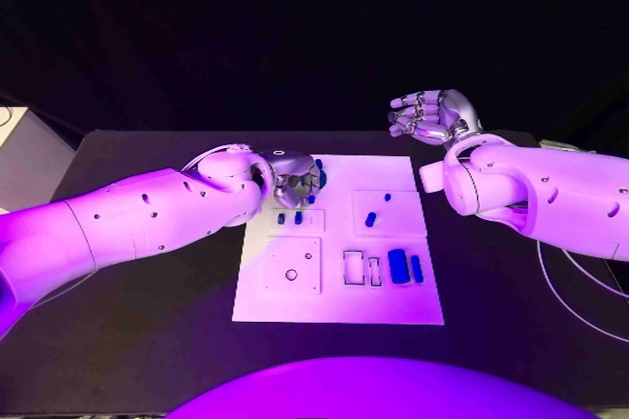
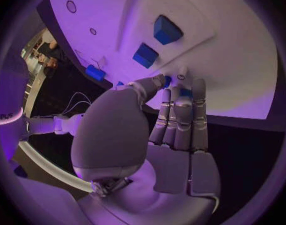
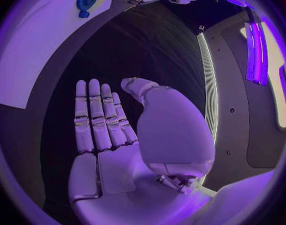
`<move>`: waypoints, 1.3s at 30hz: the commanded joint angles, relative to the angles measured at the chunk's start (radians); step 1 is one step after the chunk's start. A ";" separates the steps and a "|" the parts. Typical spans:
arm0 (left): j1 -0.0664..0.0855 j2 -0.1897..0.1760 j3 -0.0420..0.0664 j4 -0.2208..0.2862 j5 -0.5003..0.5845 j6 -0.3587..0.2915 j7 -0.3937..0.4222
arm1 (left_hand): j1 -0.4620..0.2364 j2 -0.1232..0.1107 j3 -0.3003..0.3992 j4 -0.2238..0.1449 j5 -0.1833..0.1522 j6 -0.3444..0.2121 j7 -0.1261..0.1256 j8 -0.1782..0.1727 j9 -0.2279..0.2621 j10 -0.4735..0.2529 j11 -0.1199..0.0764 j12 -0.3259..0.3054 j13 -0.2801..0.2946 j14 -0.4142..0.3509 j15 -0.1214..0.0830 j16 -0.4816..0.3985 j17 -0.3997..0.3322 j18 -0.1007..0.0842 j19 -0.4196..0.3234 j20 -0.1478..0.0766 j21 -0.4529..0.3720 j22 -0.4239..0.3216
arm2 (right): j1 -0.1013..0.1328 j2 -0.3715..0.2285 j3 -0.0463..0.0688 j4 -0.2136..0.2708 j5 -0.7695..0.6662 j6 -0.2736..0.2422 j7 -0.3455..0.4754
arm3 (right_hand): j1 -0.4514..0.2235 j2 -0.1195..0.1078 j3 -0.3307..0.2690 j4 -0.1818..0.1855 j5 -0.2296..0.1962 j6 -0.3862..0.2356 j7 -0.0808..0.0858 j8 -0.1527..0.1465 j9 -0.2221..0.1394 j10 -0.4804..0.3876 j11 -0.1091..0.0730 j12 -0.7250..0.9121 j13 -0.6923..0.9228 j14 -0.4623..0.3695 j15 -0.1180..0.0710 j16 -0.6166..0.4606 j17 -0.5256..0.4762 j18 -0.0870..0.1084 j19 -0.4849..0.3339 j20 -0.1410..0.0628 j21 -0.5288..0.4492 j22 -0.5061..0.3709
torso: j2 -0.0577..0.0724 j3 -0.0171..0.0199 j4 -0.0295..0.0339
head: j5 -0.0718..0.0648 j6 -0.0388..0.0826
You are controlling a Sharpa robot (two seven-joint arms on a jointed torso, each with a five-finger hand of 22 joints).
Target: Assemble the parts on the task board
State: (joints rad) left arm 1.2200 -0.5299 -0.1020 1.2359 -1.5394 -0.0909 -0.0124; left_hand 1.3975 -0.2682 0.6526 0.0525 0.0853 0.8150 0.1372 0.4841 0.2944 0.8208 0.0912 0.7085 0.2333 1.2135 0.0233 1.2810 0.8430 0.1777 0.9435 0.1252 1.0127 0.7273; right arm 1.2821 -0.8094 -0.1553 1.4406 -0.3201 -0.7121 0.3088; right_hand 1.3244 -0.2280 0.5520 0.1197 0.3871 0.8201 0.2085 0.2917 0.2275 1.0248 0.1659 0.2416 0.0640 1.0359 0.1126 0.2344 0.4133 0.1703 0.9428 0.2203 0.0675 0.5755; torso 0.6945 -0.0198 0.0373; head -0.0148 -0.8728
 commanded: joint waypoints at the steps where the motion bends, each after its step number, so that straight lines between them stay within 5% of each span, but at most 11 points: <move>1: 0.000 0.004 0.000 -0.002 -0.007 0.016 -0.006 | 0.004 0.004 0.007 -0.001 -0.002 0.008 -0.002 -0.007 -0.003 0.000 0.003 -0.005 -0.002 0.000 0.003 0.007 -0.004 0.006 0.002 -0.001 0.006 0.002 | 0.000 0.001 0.000 0.000 0.007 0.007 0.022 | -0.007 0.000 0.000 -0.004 -0.001 -0.005 0.024 -0.004 -0.001 -0.005 0.002 -0.004 -0.001 -0.001 0.007 -0.006 -0.001 0.010 0.001 0.006 -0.003 -0.002 | 0.000 0.0004 0.0005 | -0.001 0.000; 25: -0.008 0.021 -0.001 -0.018 -0.001 0.062 0.006 | -0.009 0.019 0.026 -0.012 -0.005 0.041 -0.006 -0.023 -0.019 0.026 -0.002 -0.007 -0.023 0.025 0.000 0.047 0.033 0.007 -0.007 -0.002 0.028 0.020 | -0.002 0.005 0.000 0.001 0.009 0.020 0.016 | -0.009 0.004 0.002 -0.007 0.000 -0.003 0.025 -0.004 -0.001 -0.007 0.003 -0.006 -0.001 0.000 0.008 -0.012 -0.005 0.010 0.000 0.007 -0.004 -0.010 | -0.002 -0.0002 0.0001 | -0.003 0.000; 39: -0.009 0.024 -0.001 -0.028 0.007 0.035 0.016 | -0.006 0.066 0.060 -0.057 -0.007 0.154 -0.006 -0.051 -0.016 0.177 -0.028 -0.102 -0.085 0.107 -0.025 0.106 0.109 -0.014 0.079 -0.022 0.134 0.144 | -0.003 0.005 0.000 0.003 0.009 0.027 0.012 | -0.009 0.007 0.004 -0.008 0.001 -0.001 0.026 -0.004 -0.001 -0.007 0.003 -0.007 -0.001 0.001 0.008 -0.015 -0.007 0.010 -0.001 0.007 -0.004 -0.014 | -0.002 -0.0002 0.0005 | -0.004 0.000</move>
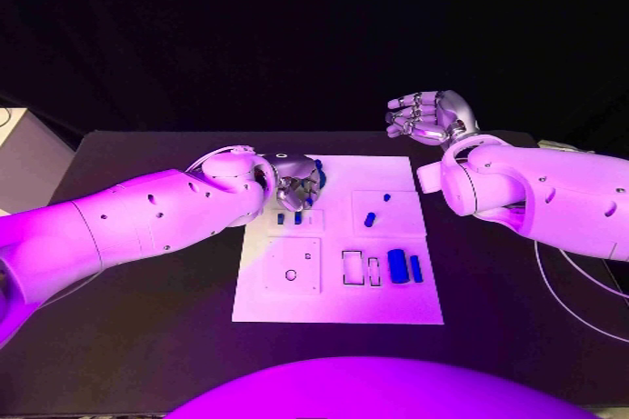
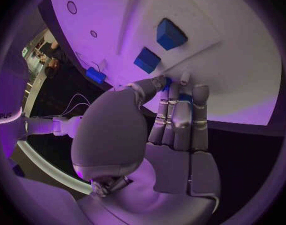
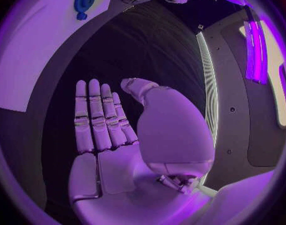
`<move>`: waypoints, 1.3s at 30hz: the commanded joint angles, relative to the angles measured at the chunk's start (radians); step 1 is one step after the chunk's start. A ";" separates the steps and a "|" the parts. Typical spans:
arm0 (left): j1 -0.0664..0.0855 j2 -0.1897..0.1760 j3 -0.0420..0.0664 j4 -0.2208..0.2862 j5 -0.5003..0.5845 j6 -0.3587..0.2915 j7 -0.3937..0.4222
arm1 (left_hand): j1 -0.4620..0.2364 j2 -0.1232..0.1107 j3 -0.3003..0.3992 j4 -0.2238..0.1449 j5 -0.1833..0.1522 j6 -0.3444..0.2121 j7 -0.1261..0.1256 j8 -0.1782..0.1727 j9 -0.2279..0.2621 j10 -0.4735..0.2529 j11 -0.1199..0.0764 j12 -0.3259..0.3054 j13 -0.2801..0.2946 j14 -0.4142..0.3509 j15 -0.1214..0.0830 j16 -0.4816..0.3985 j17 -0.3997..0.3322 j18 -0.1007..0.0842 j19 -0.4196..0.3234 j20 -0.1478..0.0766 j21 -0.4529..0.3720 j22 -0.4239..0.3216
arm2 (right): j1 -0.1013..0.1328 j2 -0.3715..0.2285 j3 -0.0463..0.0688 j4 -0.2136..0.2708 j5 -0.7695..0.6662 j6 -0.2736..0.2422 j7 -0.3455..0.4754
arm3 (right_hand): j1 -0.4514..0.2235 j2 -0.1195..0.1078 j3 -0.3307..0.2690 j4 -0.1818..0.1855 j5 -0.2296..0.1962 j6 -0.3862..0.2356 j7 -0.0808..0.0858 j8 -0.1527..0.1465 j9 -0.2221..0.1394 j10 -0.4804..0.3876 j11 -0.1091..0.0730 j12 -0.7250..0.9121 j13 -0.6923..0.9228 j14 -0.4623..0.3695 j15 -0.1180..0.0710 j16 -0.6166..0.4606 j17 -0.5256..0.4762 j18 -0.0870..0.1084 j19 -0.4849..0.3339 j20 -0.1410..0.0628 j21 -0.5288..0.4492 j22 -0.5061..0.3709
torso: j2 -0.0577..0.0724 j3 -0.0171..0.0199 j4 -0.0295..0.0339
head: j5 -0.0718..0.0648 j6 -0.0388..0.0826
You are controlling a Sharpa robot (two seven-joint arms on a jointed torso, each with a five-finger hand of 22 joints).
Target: Assemble the parts on the task board
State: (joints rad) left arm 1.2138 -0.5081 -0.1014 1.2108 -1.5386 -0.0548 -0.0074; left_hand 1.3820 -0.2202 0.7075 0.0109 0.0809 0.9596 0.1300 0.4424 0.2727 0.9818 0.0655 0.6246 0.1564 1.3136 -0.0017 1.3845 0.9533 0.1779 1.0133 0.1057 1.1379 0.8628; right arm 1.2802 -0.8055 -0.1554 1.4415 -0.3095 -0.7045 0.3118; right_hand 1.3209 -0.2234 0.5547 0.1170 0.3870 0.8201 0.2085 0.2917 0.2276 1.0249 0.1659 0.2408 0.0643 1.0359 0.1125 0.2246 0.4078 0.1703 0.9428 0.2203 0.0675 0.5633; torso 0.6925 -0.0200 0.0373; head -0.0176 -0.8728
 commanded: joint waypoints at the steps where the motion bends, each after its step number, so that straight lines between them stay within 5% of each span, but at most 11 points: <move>1: -0.003 0.002 -0.002 -0.004 0.007 -0.005 0.012 | 0.010 0.020 0.008 -0.022 -0.004 0.012 0.001 -0.016 0.006 0.024 -0.001 -0.030 -0.012 0.008 0.001 0.002 -0.003 -0.015 0.009 -0.004 0.013 0.012 | -0.001 0.001 0.000 0.002 -0.001 0.020 0.009 | -0.006 0.002 0.001 -0.006 0.001 -0.001 0.026 -0.004 -0.002 -0.007 0.003 -0.006 -0.001 0.001 0.008 -0.005 -0.001 0.010 -0.001 0.007 -0.004 -0.002 | 0.000 0.0001 0.0003 | -0.001 0.000; 12: -0.005 -0.020 0.001 0.019 0.032 -0.079 0.037 | 0.009 0.022 0.022 -0.053 -0.001 0.022 0.007 -0.053 0.007 0.060 0.005 -0.094 -0.032 0.023 0.004 0.010 0.009 -0.020 0.027 -0.002 0.044 0.047 | -0.002 -0.001 0.000 0.003 -0.001 0.021 0.010 | -0.005 0.004 0.002 -0.007 0.001 0.000 0.025 -0.004 -0.001 -0.007 0.003 -0.006 -0.001 0.001 0.008 -0.006 -0.002 0.010 -0.001 0.008 -0.003 -0.003 | 0.000 -0.0011 0.0002 | -0.003 0.000; 19: -0.005 -0.055 0.027 0.075 0.050 -0.104 0.042 | 0.006 0.020 0.022 -0.058 -0.001 0.026 0.008 -0.059 0.008 0.067 0.006 -0.104 -0.034 0.026 0.005 0.012 0.010 -0.022 0.033 -0.001 0.051 0.056 | -0.004 -0.003 0.000 0.002 -0.001 0.021 0.009 | -0.006 0.004 0.003 -0.007 0.002 0.002 0.026 -0.003 -0.001 -0.007 0.003 -0.007 -0.001 0.001 0.008 -0.008 -0.003 0.010 -0.001 0.008 -0.003 -0.005 | -0.003 -0.0006 0.0019 | 0.001 0.000; 27: -0.003 -0.124 0.056 0.151 0.088 -0.079 0.029 | 0.001 0.019 0.020 -0.059 -0.002 0.032 0.007 -0.063 0.009 0.074 0.006 -0.111 -0.035 0.029 0.005 0.013 0.012 -0.023 0.036 -0.001 0.056 0.060 | -0.005 -0.007 0.000 0.002 -0.001 0.021 0.009 | -0.006 0.004 0.003 -0.007 0.002 0.002 0.026 -0.003 -0.001 -0.007 0.003 -0.007 -0.001 0.001 0.008 -0.008 -0.003 0.010 -0.001 0.008 -0.003 -0.005 | -0.003 0.0004 0.0026 | 0.002 0.000; 39: -0.003 -0.167 0.061 0.160 0.094 -0.012 0.002 | -0.004 0.018 0.017 -0.059 -0.003 0.037 0.007 -0.066 0.010 0.080 0.006 -0.118 -0.036 0.030 0.005 0.014 0.010 -0.023 0.037 0.000 0.058 0.063 | -0.010 -0.010 0.000 0.001 -0.001 0.022 0.008 | -0.006 0.005 0.003 -0.008 0.004 0.002 0.026 -0.003 -0.001 -0.008 0.003 -0.007 -0.001 0.001 0.009 -0.009 -0.004 0.010 -0.001 0.008 -0.003 -0.007 | -0.001 -0.0007 0.0017 | 0.009 0.000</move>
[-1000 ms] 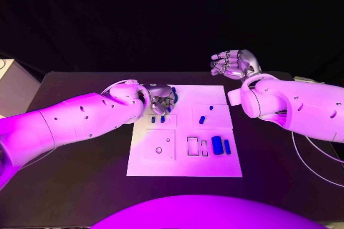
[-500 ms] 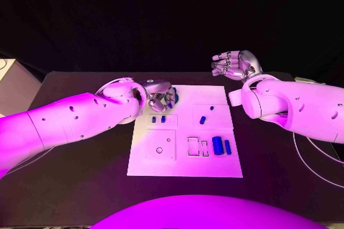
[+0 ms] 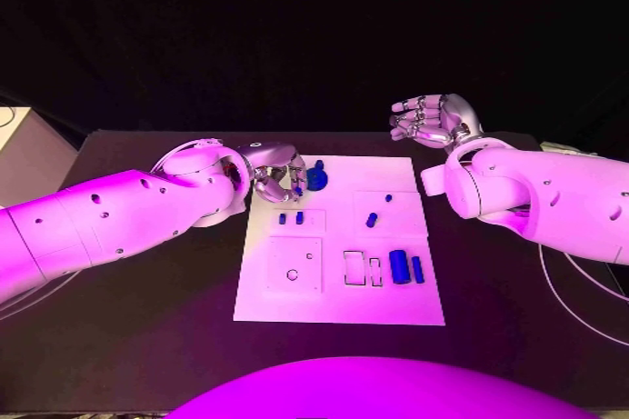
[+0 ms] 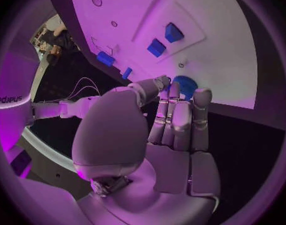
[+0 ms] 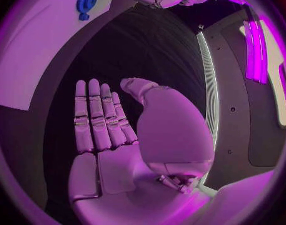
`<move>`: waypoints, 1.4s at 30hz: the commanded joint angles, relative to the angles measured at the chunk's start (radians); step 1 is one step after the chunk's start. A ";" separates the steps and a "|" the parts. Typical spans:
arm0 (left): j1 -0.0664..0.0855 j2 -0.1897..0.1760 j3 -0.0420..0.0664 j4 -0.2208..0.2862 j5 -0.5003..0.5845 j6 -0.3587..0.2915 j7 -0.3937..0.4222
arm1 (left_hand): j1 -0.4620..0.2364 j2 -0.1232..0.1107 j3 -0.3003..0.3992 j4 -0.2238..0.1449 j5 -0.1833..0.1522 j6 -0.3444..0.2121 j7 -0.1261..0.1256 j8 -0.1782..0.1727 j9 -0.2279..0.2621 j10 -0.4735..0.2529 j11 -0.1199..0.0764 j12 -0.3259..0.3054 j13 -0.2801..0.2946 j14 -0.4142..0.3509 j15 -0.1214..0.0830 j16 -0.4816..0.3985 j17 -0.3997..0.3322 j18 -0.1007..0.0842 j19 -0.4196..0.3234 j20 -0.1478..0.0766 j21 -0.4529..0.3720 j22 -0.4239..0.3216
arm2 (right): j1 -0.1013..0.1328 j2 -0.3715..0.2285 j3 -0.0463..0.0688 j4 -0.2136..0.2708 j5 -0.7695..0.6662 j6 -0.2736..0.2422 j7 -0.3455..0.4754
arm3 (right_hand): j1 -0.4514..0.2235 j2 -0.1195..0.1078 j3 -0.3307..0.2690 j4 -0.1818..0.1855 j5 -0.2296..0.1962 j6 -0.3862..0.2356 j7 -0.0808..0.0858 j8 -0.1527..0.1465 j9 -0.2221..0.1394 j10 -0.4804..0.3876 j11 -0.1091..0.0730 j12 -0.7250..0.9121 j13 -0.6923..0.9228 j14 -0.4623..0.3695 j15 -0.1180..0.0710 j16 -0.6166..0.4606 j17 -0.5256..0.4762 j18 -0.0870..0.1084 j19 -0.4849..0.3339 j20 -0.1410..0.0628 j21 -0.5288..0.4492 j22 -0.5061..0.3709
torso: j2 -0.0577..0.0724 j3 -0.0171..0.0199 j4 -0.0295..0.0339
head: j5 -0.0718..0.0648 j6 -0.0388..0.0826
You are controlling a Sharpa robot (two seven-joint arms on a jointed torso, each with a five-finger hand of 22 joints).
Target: Assemble the parts on the task board
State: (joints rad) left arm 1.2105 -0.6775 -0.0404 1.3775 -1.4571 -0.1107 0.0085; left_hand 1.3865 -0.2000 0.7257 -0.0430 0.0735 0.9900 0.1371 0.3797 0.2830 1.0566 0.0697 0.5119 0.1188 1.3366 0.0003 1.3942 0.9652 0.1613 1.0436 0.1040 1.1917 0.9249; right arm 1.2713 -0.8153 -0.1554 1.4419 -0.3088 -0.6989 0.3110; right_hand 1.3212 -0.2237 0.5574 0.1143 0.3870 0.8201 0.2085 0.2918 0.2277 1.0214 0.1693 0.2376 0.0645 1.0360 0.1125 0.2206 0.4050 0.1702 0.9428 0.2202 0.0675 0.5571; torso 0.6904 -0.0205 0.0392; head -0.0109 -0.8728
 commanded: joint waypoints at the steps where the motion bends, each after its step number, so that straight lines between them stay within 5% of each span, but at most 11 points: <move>1: 0.000 0.003 -0.001 -0.011 0.010 0.046 -0.015 | -0.009 -0.002 -0.001 -0.005 0.004 0.007 0.000 -0.003 0.000 0.005 0.001 -0.006 0.001 0.007 0.003 0.004 -0.002 -0.006 0.007 0.002 0.004 0.001 | -0.002 0.000 0.000 0.001 -0.002 0.017 0.009 | -0.007 0.005 0.001 -0.006 0.004 0.002 0.026 -0.003 -0.001 -0.004 0.000 -0.004 -0.001 0.001 0.009 -0.005 -0.001 0.010 -0.001 0.008 -0.003 -0.001 | 0.002 -0.0004 -0.0005 | 0.002 0.000; 42: -0.004 0.055 -0.018 -0.081 -0.007 0.093 -0.029 | -0.009 0.000 -0.001 -0.006 0.004 0.008 0.001 -0.007 0.000 0.008 0.002 -0.011 0.001 0.005 0.004 0.003 -0.007 -0.006 0.005 0.002 0.003 0.000 | -0.006 0.003 0.000 0.002 0.002 0.018 0.012 | -0.008 0.006 0.002 -0.007 0.007 0.004 0.026 -0.003 -0.002 -0.005 0.000 -0.005 -0.001 0.002 0.009 -0.007 -0.002 0.010 -0.001 0.008 -0.003 -0.005 | 0.001 -0.0001 -0.0020 | 0.002 0.000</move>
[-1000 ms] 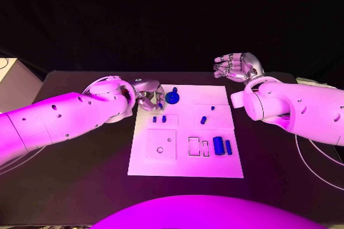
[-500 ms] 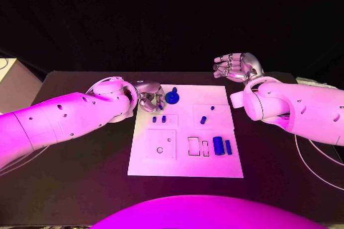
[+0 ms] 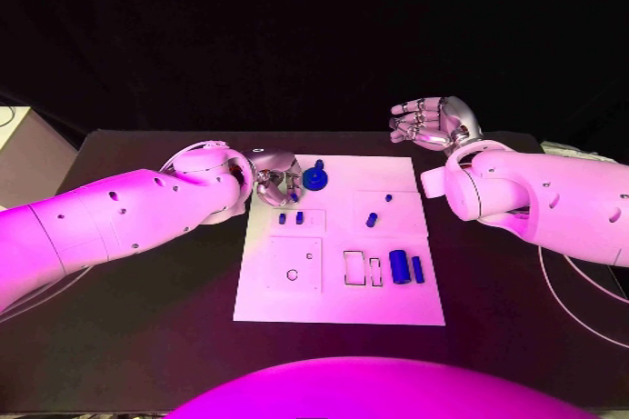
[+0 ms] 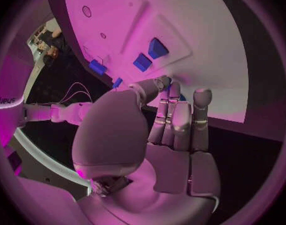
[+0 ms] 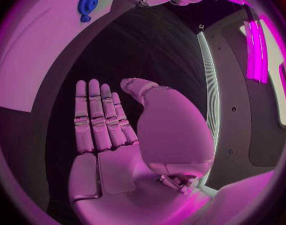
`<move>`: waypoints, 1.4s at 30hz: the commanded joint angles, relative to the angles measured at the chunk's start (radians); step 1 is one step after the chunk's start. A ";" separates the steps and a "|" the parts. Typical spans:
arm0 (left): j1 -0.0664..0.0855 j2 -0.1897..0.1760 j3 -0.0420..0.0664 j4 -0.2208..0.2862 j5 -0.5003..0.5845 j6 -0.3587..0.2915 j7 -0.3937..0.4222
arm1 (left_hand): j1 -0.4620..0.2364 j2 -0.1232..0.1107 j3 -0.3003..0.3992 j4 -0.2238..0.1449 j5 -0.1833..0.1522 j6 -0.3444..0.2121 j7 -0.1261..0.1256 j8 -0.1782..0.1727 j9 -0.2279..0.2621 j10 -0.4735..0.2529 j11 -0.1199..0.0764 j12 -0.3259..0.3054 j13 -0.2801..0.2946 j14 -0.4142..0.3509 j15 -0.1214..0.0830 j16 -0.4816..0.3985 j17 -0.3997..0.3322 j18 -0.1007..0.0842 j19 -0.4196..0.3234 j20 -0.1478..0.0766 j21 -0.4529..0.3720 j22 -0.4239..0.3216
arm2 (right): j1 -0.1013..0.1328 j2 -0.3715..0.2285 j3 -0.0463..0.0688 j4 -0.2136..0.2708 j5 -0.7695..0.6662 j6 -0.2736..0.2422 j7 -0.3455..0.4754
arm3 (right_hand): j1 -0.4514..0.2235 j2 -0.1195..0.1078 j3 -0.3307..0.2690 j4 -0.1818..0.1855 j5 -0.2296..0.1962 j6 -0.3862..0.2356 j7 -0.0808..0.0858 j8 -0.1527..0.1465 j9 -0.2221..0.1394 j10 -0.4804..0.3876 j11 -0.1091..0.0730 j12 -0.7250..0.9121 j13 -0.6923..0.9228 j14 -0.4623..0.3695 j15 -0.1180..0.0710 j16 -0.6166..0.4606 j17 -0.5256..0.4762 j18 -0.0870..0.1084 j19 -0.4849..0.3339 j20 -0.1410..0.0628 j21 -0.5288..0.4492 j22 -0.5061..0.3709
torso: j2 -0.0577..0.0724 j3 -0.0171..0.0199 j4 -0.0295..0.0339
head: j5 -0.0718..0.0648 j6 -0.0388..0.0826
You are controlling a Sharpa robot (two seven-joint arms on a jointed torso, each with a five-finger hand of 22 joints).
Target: Assemble the parts on the task board
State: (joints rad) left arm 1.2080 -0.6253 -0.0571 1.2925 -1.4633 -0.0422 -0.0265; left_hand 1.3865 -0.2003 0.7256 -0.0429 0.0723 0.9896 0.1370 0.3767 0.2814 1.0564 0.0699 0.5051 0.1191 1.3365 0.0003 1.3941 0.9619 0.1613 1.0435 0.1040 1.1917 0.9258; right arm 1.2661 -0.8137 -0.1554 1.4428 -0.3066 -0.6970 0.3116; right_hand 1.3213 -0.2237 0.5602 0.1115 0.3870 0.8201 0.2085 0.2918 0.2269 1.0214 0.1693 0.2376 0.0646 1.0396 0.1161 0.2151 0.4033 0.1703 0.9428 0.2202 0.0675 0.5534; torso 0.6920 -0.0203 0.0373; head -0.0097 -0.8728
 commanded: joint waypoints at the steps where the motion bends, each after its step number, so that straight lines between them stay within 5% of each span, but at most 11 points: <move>1: -0.001 0.003 -0.002 0.005 0.000 0.026 0.007 | -0.010 0.000 -0.001 -0.006 0.005 0.009 0.001 -0.004 0.002 0.008 0.002 -0.004 0.001 0.005 0.004 0.003 -0.003 -0.006 0.006 0.002 0.004 0.000 | -0.001 0.001 0.000 0.001 0.000 0.017 0.012 | -0.008 0.006 -0.001 -0.005 0.007 0.004 0.026 -0.003 -0.001 -0.005 0.000 -0.005 -0.001 -0.002 0.005 -0.002 -0.001 0.010 -0.001 0.009 -0.003 -0.001 | -0.001 -0.0003 -0.0004 | 0.001 0.000; 42: -0.008 0.016 -0.019 -0.016 -0.018 0.050 -0.004 | -0.014 0.006 -0.030 -0.020 0.001 0.032 -0.012 -0.013 0.012 0.030 -0.016 0.030 0.033 0.020 -0.010 0.019 0.027 -0.009 0.015 -0.006 0.013 0.015 | -0.004 0.002 0.000 0.000 0.001 0.022 0.010 | -0.011 0.006 -0.001 -0.006 0.009 0.005 0.027 -0.004 -0.001 -0.005 0.001 -0.006 -0.001 0.000 0.006 -0.005 -0.003 0.011 -0.001 0.009 -0.003 -0.006 | -0.001 -0.0008 0.0002 | -0.001 0.000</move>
State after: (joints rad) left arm 1.2078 -0.6082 -0.0700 1.2730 -1.4705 -0.0211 -0.0305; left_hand 1.3718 -0.2042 0.6994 -0.0635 0.0699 1.0119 0.1251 0.3632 0.2921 1.0903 0.0534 0.5296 0.1516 1.3510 -0.0071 1.4088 0.9894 0.1614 1.0545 0.1003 1.2032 0.9420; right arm 1.2628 -0.8122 -0.1554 1.4417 -0.3040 -0.6907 0.3111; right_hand 1.3172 -0.2197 0.5602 0.1116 0.3931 0.8201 0.2085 0.2918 0.2271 1.0215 0.1693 0.2376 0.0646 1.0396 0.1161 0.2151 0.4022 0.1702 0.9428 0.2202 0.0675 0.5482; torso 0.6911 -0.0203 0.0374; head -0.0118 -0.8728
